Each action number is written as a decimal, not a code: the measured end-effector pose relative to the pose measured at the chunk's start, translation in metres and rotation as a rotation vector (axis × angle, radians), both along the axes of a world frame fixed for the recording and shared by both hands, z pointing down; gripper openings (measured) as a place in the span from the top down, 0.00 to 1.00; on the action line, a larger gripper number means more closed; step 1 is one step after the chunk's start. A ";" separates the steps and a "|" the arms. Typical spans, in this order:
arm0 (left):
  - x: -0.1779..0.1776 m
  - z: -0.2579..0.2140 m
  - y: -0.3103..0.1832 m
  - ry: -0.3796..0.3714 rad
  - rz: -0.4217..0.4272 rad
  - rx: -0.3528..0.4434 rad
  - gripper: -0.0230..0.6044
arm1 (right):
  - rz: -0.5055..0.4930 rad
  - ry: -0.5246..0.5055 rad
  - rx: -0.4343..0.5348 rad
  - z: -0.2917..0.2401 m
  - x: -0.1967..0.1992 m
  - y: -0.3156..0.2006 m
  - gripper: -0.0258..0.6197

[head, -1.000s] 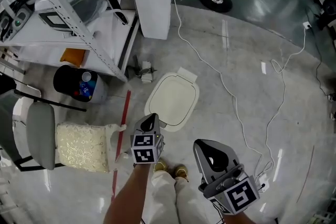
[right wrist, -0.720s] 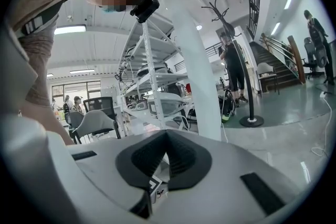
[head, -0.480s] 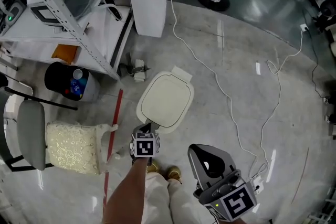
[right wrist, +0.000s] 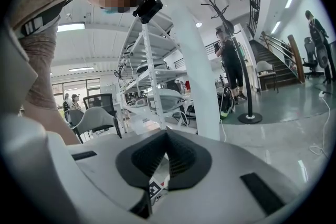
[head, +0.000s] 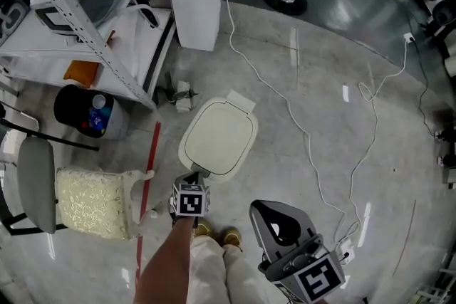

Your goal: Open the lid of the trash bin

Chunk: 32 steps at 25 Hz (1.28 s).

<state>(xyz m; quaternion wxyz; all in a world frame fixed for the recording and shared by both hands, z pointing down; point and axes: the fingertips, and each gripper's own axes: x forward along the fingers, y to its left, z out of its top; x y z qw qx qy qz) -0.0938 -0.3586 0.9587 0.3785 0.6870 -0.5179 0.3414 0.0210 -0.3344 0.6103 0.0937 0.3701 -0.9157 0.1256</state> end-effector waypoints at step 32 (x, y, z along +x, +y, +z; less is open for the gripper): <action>-0.013 -0.059 -0.006 0.074 0.001 -0.076 0.97 | 0.032 -0.036 0.028 -0.044 -0.003 0.004 0.92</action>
